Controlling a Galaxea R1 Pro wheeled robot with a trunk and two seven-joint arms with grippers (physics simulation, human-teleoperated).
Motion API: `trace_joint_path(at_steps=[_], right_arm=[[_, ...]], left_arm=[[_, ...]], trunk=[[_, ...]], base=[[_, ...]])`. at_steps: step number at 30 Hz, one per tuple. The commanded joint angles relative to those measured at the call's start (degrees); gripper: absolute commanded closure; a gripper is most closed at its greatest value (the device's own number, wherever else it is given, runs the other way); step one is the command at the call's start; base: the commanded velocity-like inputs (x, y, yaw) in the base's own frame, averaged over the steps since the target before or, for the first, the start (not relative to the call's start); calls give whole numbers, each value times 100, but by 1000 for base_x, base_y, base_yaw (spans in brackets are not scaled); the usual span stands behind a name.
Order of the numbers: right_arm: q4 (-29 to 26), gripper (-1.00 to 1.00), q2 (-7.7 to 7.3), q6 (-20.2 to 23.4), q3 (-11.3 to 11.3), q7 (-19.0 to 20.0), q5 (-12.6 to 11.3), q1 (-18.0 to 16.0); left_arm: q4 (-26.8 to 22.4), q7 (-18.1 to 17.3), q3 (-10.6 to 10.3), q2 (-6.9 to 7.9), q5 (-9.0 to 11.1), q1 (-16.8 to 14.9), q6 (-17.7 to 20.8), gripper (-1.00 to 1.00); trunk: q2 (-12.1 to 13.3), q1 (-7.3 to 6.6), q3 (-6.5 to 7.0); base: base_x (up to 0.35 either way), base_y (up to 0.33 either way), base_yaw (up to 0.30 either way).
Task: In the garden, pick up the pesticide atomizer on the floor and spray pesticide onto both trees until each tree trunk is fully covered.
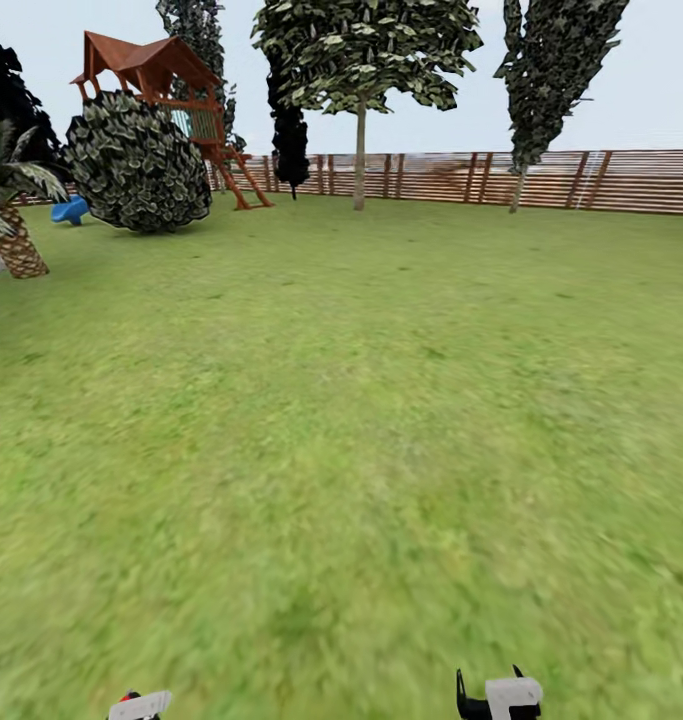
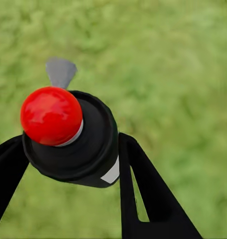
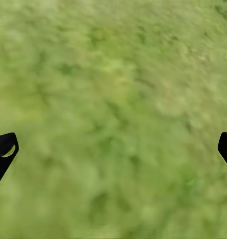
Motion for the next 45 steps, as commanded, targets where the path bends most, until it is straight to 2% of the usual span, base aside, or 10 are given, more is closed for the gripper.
trace_joint_path(at_steps=[1, 7, 25, 35, 45], right_arm=[[0, -100, -1, 0, 0, 0, 0, 1], [0, -100, -1, -2, 0, 0, 0, -1], [0, -100, -1, 0, 0, 9, 0, -2], [0, -100, -13, 0, 0, 15, 0, -2], [-9, -100, -19, 0, 2, 14, -1, -1]], left_arm=[[0, 2, 1, 3, 0, 0, 0, 100], [0, -1, 1, 14, 0, 0, 0, 100], [0, -1, 0, 32, 0, 0, 0, 100], [0, 0, 2, 24, 0, 0, 0, 100], [0, -1, 0, 23, 0, 0, -1, 100]], trunk=[[0, 0, 4], [0, 0, 21], [0, 0, 23], [0, 0, 23], [0, 0, 23]], base=[[337, 0, 279], [337, 0, 219], [338, 0, 6], [339, 0, -214], [340, -33, -19]])
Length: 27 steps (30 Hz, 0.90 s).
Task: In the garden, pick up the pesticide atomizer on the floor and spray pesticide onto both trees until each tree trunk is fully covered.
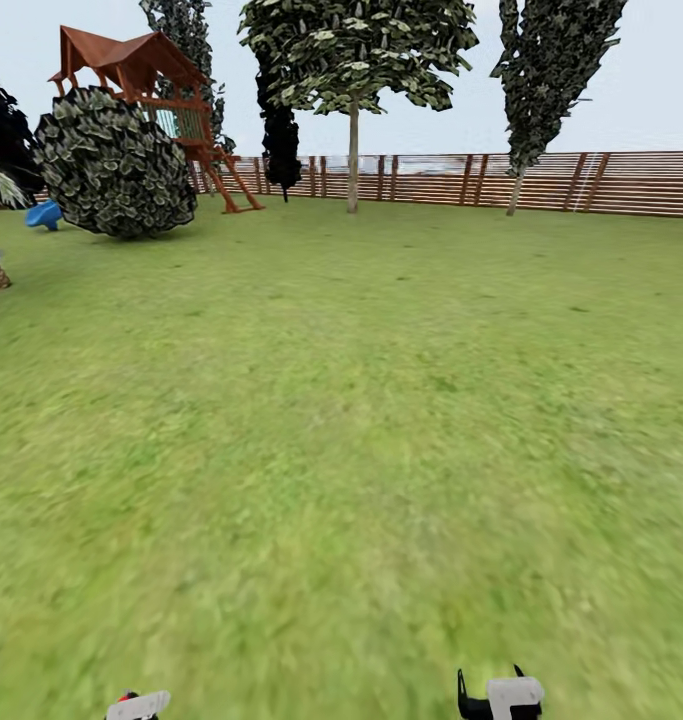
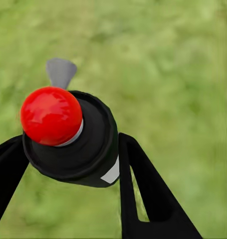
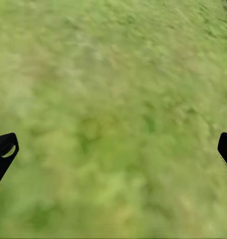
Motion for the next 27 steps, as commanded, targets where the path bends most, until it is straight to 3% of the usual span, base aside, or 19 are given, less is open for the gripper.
trace_joint_path(at_steps=[1, 10, 18, 27], right_arm=[[0, -100, 0, 0, 1, 1, 0, 1], [8, -100, 0, 0, 5, -2, -7, 1], [9, -100, 4, 0, 7, -5, -8, 2], [9, -100, 9, 0, 7, -5, -8, 1]], left_arm=[[0, 0, 2, 0, 0, 0, 0, 100], [0, 1, 2, 0, 0, 0, -6, 100], [0, 1, 1, 0, 0, 0, -6, 100], [0, 2, 1, 0, 0, 0, 0, 100]], trunk=[[0, 0, 0], [0, 0, 0], [0, 0, 0], [0, 0, 0]], base=[[340, -125, 0], [340, -90, 0], [340, -2, -205], [340, 0, -15]])
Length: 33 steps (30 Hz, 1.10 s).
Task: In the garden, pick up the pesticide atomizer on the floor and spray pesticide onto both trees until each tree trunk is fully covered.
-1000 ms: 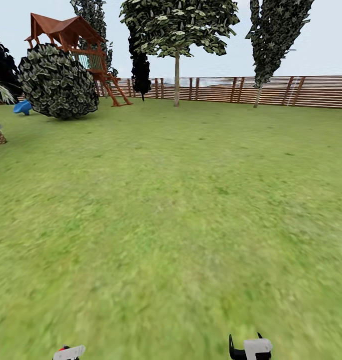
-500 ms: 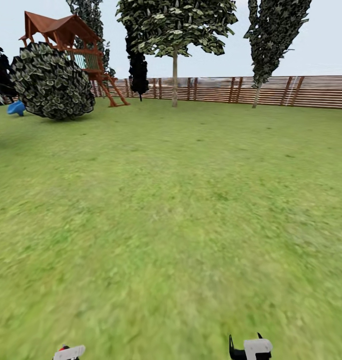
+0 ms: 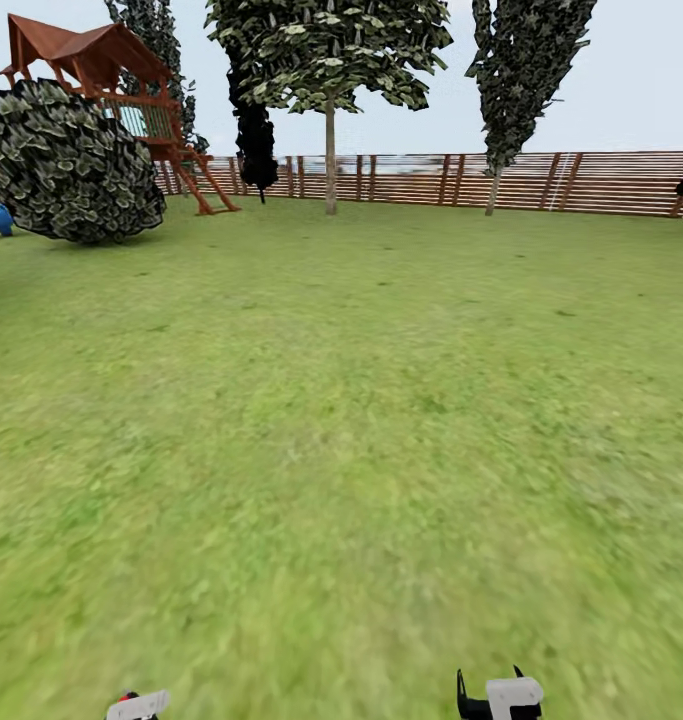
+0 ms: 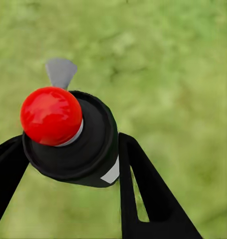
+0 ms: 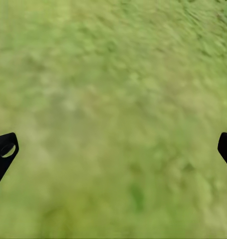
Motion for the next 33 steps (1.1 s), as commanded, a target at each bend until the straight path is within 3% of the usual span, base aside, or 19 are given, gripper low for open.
trace_joint_path(at_steps=[1, 33], right_arm=[[0, -100, 0, 0, 0, 1, 0, 1], [0, -100, -6, 2, 0, 7, 8, 0]], left_arm=[[-1, -1, 2, 0, 0, 0, 0, 100], [2, -2, -6, 0, -1, 0, 9, 100]], trunk=[[0, 0, 0], [0, 0, -57]], base=[[340, 0, 0], [340, 0, 0]])
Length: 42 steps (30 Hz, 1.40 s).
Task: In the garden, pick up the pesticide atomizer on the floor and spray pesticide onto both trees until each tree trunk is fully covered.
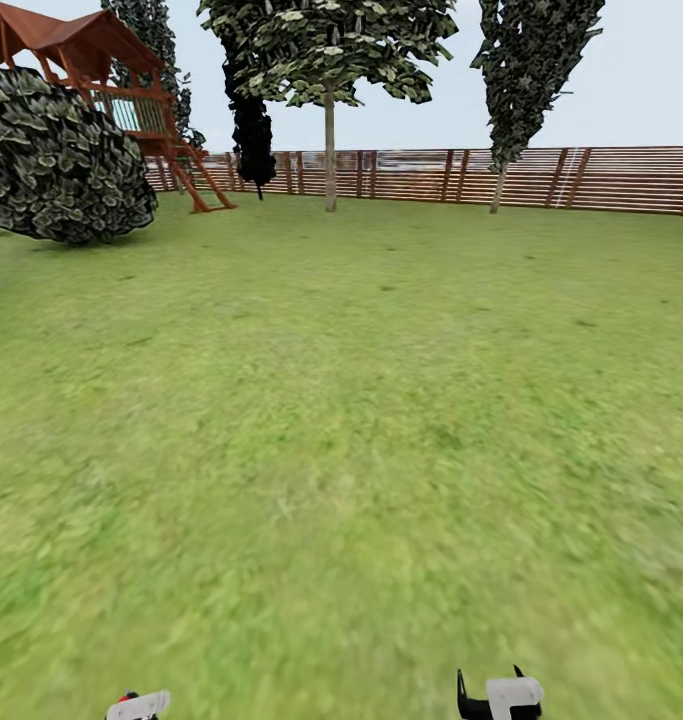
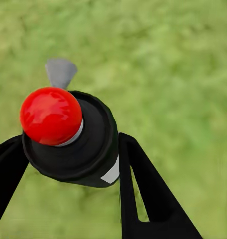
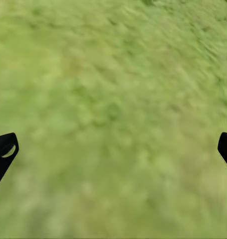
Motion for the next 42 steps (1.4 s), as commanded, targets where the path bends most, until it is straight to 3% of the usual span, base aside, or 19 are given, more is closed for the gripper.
trace_joint_path(at_steps=[1, 42], right_arm=[[0, -100, -6, 2, 0, -2, 1, -1], [3, -100, -3, 19, 1, 2, -7, 4]], left_arm=[[2, 0, 1, 0, 1, 0, 0, 100], [18, 0, 1, -11, -6, 0, -6, 100]], trunk=[[0, 0, 0], [0, 0, 0]], base=[[340, 0, 0], [340, 0, 0]])
